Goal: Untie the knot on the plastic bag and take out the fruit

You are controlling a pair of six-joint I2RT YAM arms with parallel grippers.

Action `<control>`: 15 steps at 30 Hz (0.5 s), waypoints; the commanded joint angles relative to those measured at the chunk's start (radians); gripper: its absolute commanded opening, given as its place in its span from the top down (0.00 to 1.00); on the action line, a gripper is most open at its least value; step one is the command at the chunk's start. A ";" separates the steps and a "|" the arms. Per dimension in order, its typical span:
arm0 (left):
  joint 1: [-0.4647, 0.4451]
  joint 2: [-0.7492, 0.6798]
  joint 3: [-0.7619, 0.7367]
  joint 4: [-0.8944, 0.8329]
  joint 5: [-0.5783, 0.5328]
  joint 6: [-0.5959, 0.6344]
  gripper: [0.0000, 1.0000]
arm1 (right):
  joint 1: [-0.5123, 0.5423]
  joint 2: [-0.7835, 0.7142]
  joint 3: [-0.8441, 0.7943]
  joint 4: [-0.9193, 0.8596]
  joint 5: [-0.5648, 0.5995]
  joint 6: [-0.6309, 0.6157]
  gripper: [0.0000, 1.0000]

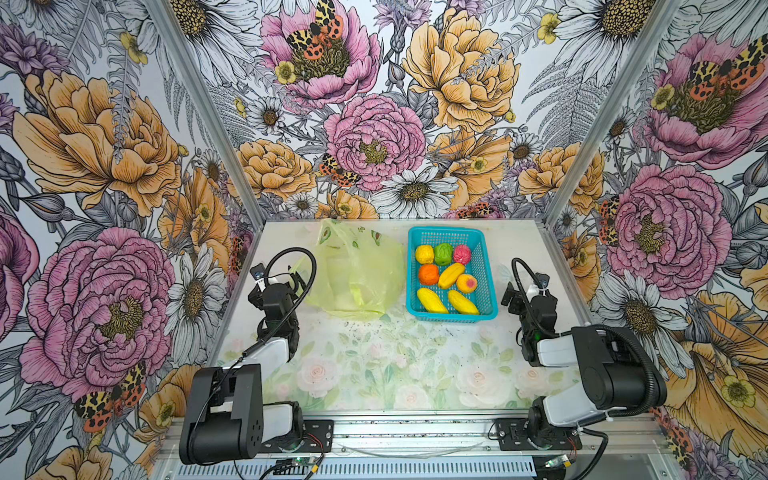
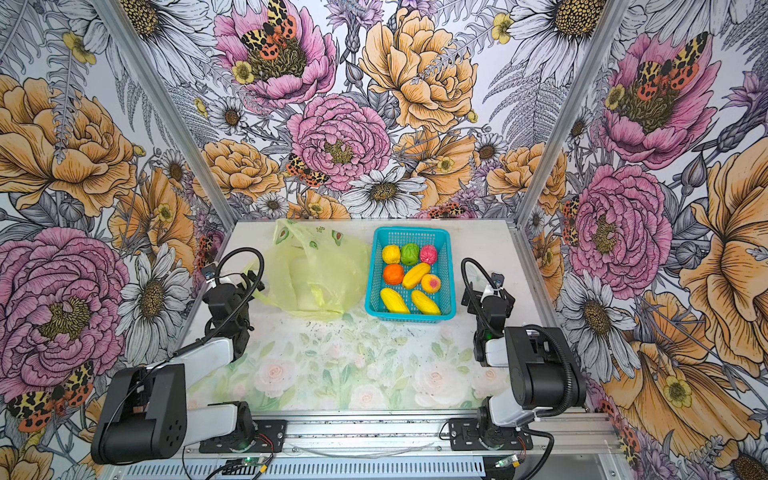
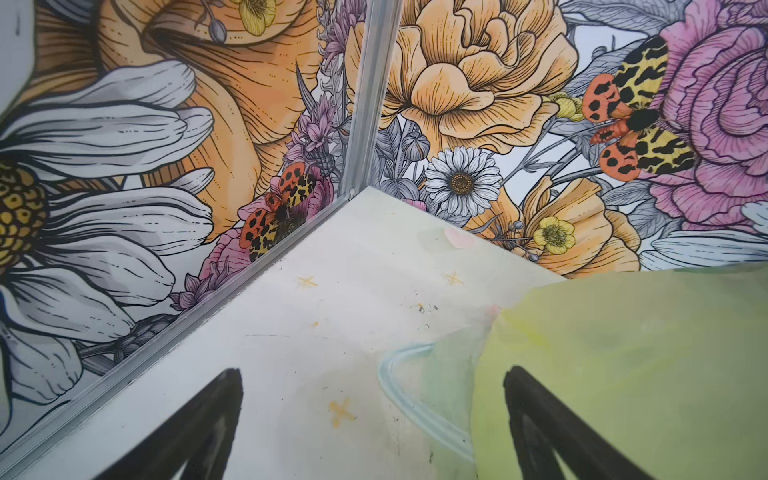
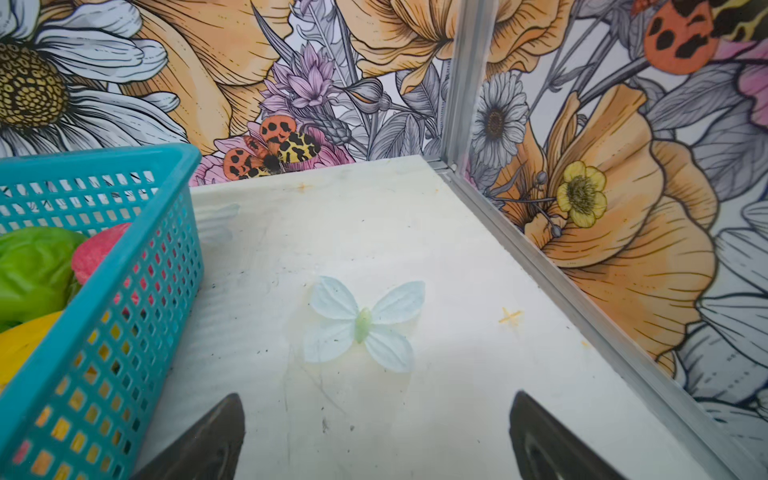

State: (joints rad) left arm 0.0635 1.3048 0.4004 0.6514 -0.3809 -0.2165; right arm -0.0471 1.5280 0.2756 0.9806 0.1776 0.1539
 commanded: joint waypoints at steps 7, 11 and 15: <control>-0.058 0.178 0.075 0.040 0.049 0.151 0.01 | 0.009 -0.001 0.023 0.054 -0.018 -0.023 0.00; -0.084 0.194 0.072 0.066 0.053 0.186 0.01 | 0.010 0.002 0.050 0.005 -0.004 -0.020 0.01; -0.071 0.269 -0.053 0.384 0.123 0.204 0.01 | 0.015 0.004 0.077 -0.041 -0.007 -0.028 0.00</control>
State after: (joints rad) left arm -0.0166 1.5131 0.4084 0.8143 -0.3183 -0.0509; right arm -0.0399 1.5284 0.3202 0.9581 0.1703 0.1364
